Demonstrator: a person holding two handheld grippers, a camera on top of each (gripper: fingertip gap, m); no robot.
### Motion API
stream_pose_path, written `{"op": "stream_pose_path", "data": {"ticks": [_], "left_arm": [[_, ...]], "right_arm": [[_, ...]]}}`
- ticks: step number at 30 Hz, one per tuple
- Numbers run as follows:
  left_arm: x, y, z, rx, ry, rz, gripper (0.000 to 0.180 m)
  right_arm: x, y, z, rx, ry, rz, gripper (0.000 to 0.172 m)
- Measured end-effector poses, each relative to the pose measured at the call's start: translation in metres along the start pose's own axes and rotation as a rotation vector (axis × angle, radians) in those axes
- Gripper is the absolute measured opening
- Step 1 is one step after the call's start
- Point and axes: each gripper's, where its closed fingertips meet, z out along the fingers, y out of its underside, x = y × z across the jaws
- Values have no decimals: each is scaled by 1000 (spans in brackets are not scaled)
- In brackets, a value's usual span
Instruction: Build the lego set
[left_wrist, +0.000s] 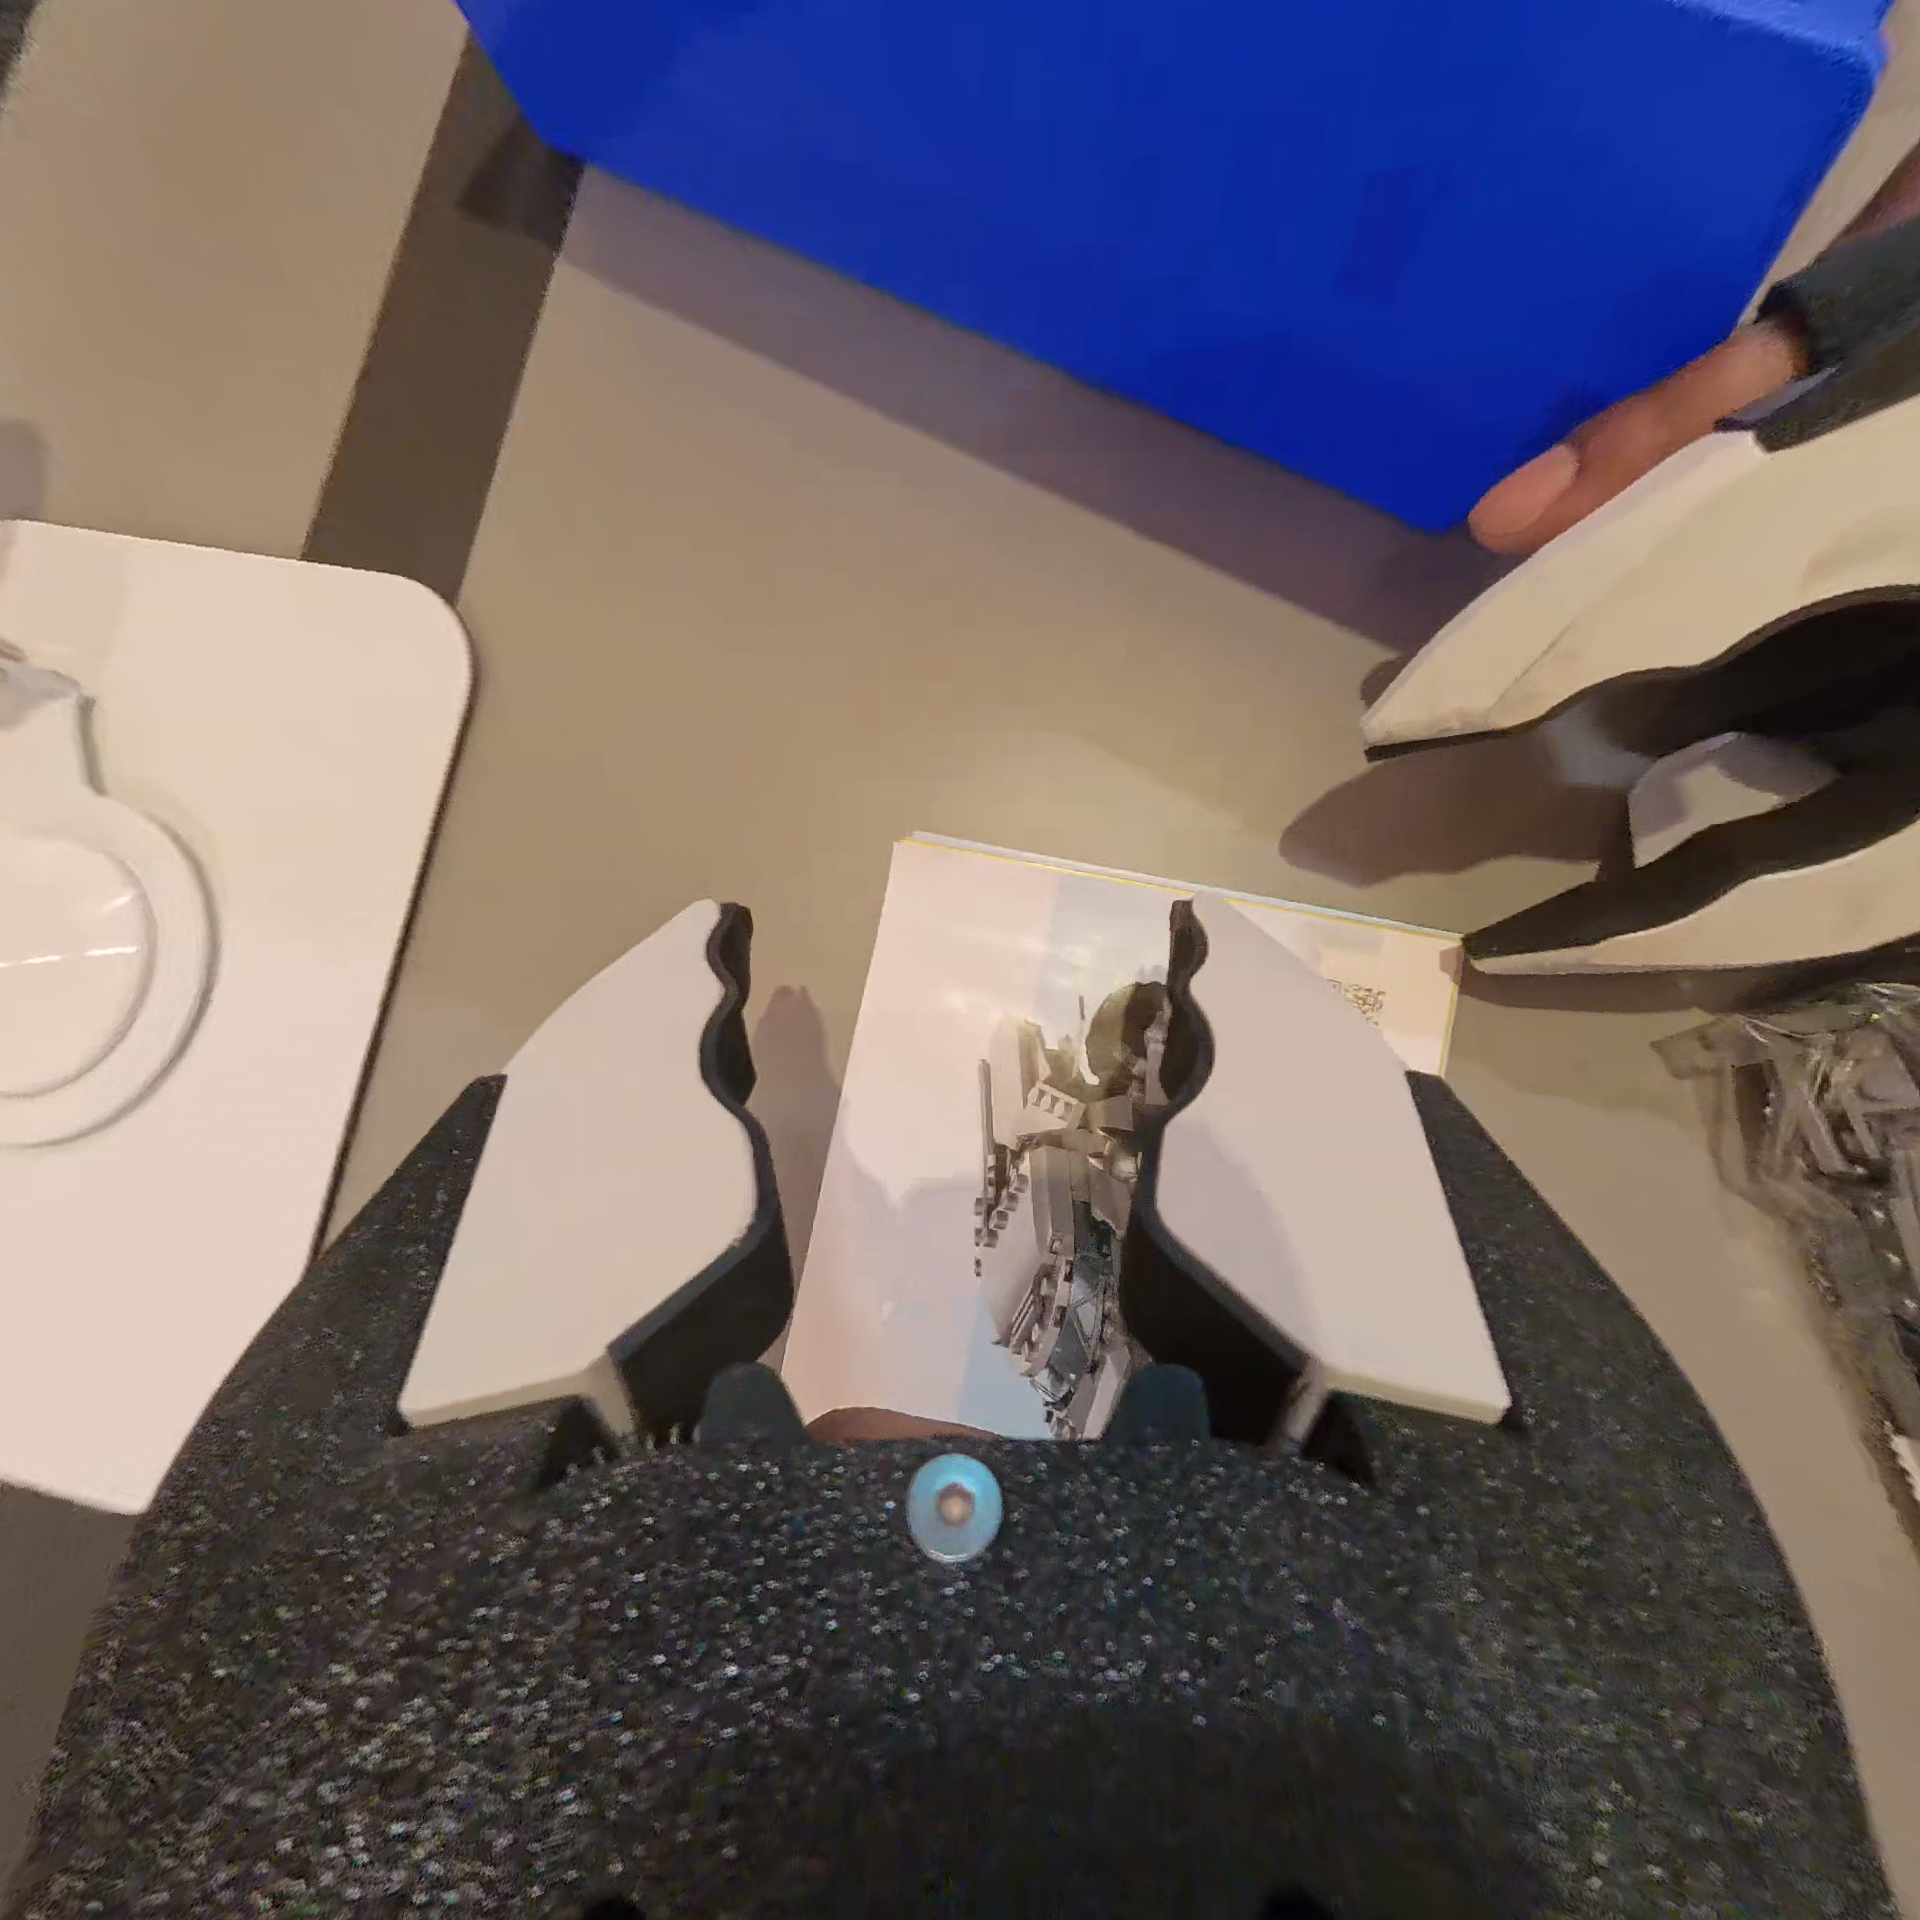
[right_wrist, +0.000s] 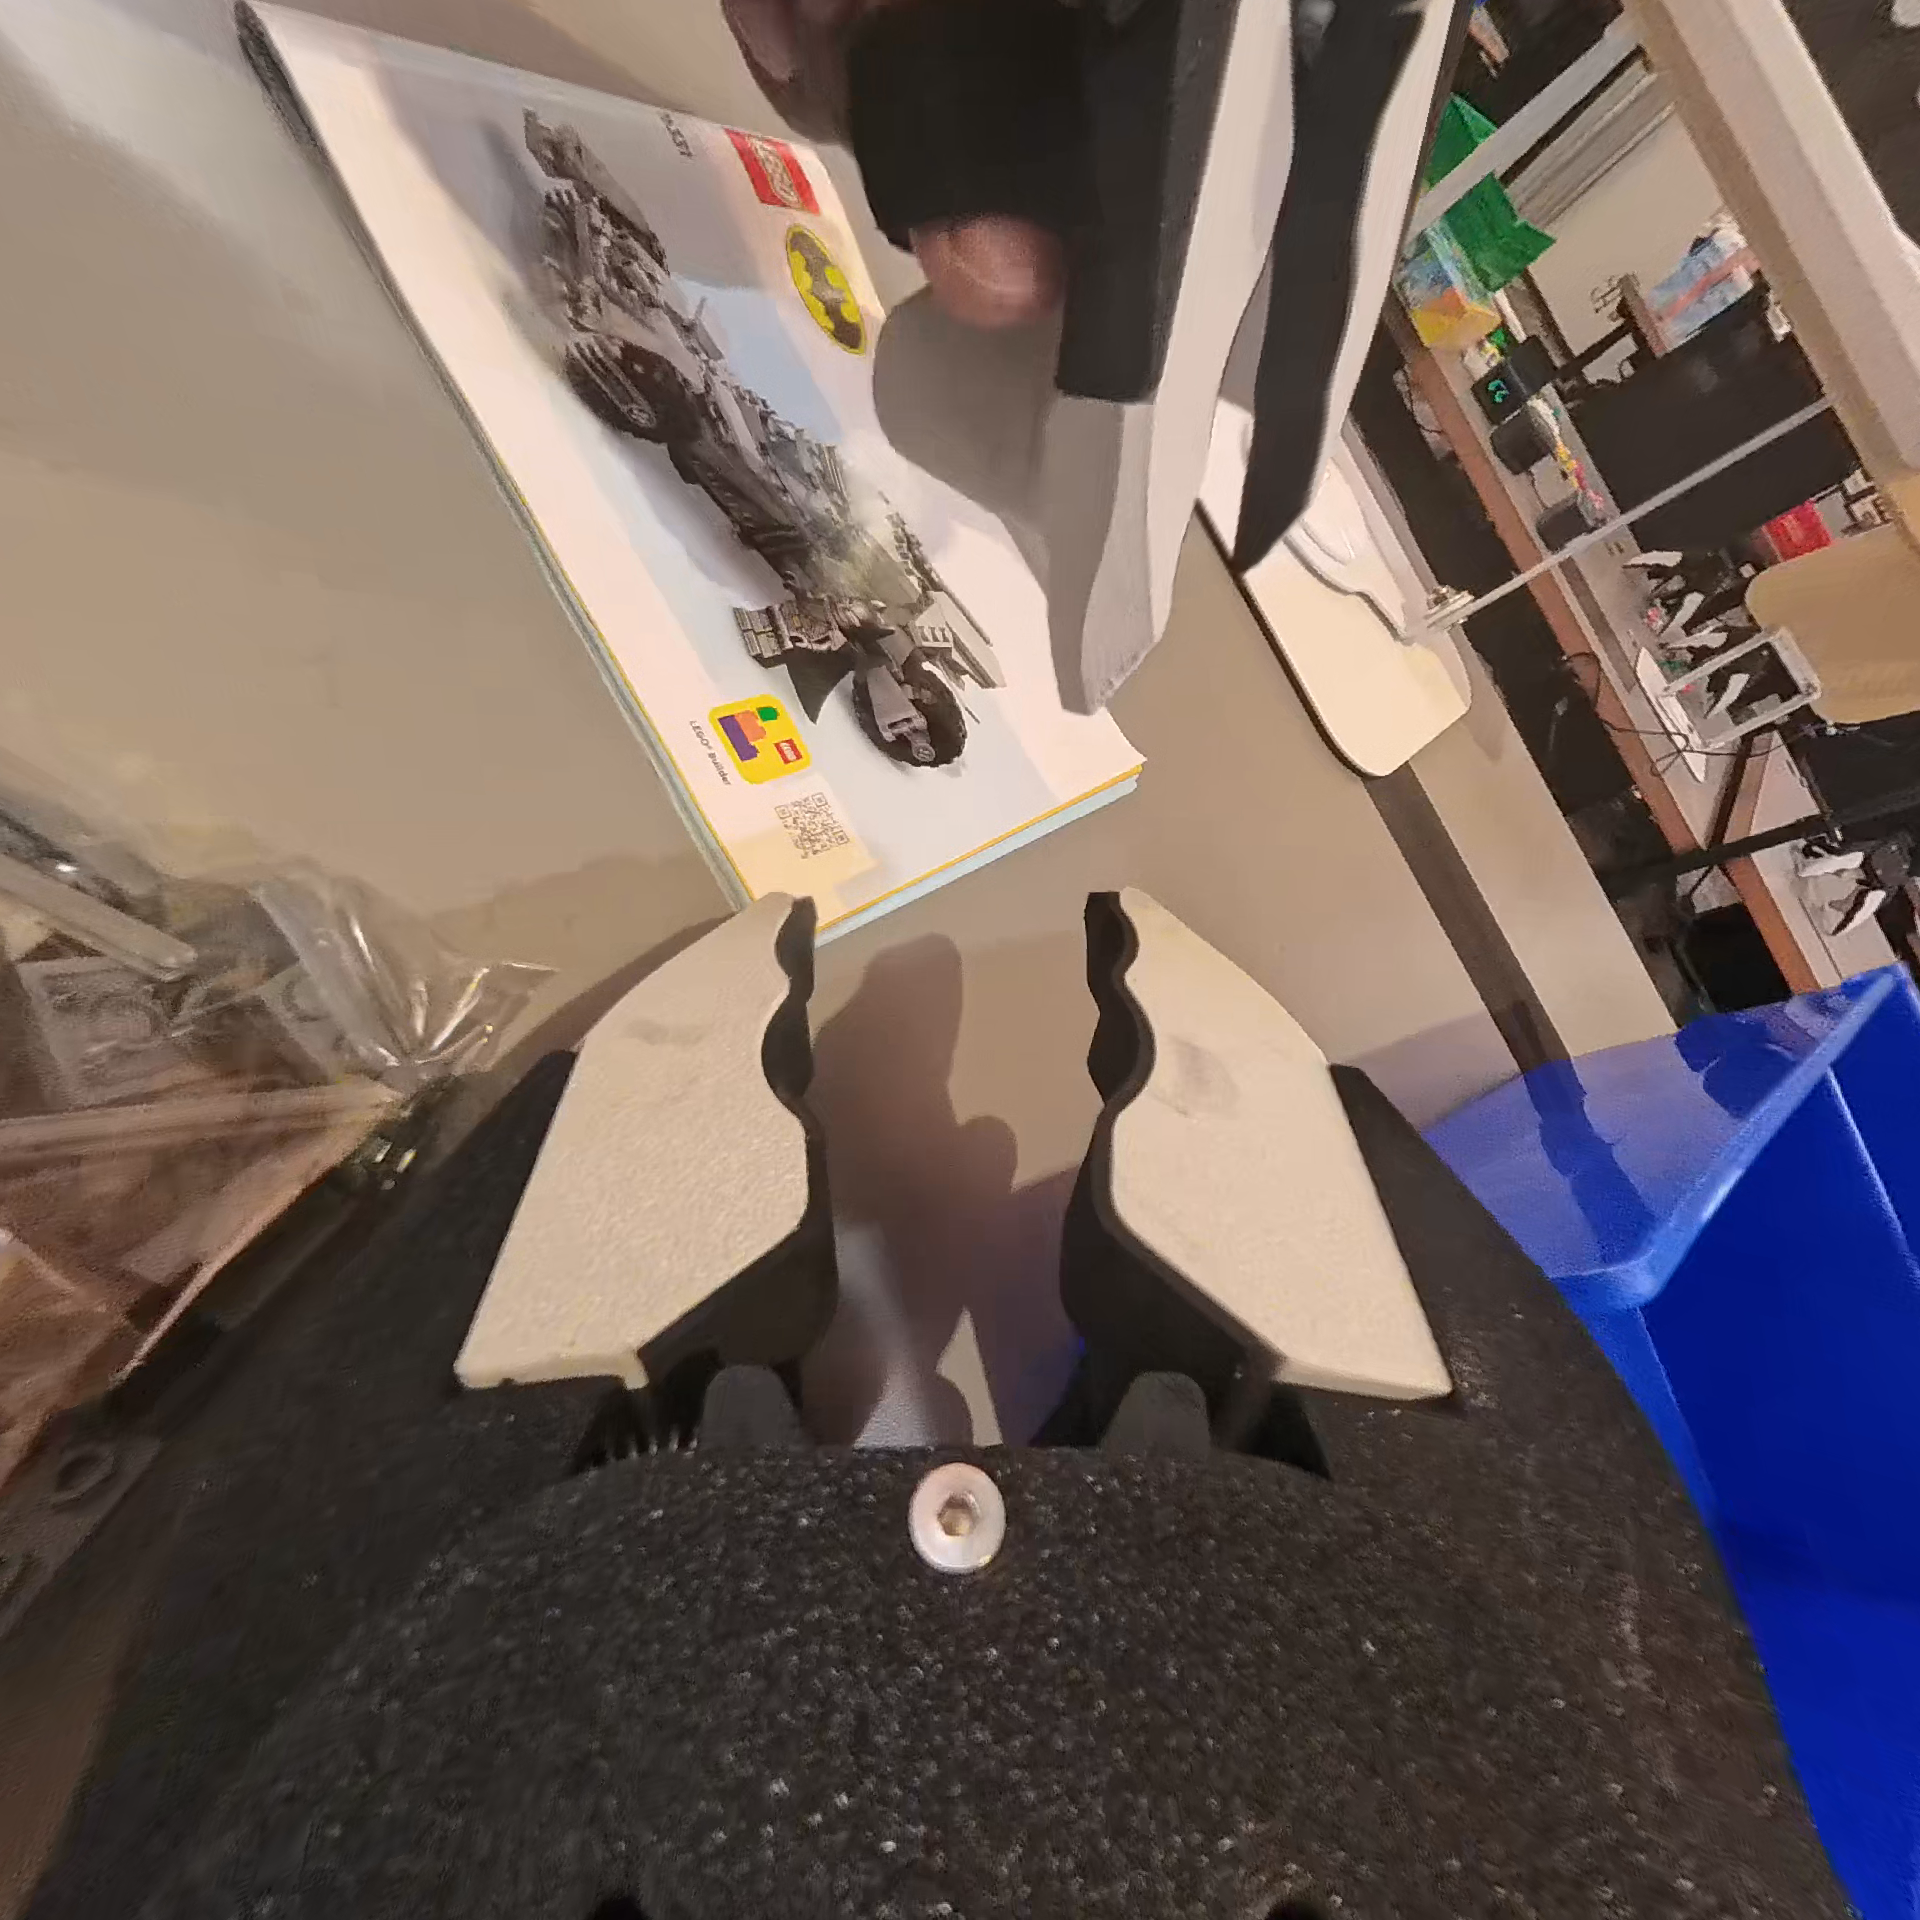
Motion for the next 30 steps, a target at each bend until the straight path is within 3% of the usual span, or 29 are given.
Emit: {"op": "stream_pose_path", "data": {"ticks": [9,30], "left_arm": [[4,-8,16,79,75,50,80],[14,5,37,-32,195,36,69]], "right_arm": [[-2,-1,-1,9,-2,-12,50],[-5,-3,-3,22,2,-44,47]]}}
